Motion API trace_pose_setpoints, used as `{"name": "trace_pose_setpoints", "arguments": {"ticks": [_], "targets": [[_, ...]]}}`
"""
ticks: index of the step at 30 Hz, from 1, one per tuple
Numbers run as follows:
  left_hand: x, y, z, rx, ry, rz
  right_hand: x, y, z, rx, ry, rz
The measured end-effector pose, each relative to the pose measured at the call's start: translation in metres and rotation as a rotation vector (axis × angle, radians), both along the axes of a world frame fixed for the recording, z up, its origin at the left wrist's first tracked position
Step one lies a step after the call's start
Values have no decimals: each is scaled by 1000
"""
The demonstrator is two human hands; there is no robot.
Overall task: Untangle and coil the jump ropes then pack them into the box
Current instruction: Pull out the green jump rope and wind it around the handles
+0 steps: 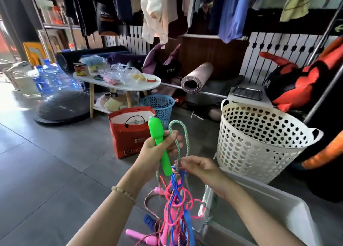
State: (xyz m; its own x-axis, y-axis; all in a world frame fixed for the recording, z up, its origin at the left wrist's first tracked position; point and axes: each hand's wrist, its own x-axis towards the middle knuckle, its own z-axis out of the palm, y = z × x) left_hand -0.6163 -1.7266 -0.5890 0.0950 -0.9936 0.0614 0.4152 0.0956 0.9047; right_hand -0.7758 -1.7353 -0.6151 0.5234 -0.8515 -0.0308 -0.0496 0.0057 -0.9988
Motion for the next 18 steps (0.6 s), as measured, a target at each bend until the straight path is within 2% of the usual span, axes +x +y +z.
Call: {"name": "trace_pose_setpoints", "arguments": {"ticks": [3,5,7,9,10,13,14,16,18], "targets": [[2,0,6,-12,75,11,6,3,-8,-98,53,-34],[2,0,6,-1,69,4,8,3,-6,-193,145,-29],[3,-1,5,7,62,2,7,1,-1,-247,135,-90],[6,0,1,44,25,-50,3,-1,8,-182,-5,-240],[7,0,-8,66,-68,-106,1,-2,12,-143,-92,-310],[4,7,-36,42,-576,-330,-3,-6,24,-74,-292,-469],[-1,10,-42,37,-667,-370,-6,-9,26,-53,-353,-513],[-10,11,-48,14,-698,-363,-10,-13,31,-11,-480,-562],[-15,10,-43,-15,-609,-295,-14,-14,32,27,-546,-535]]}}
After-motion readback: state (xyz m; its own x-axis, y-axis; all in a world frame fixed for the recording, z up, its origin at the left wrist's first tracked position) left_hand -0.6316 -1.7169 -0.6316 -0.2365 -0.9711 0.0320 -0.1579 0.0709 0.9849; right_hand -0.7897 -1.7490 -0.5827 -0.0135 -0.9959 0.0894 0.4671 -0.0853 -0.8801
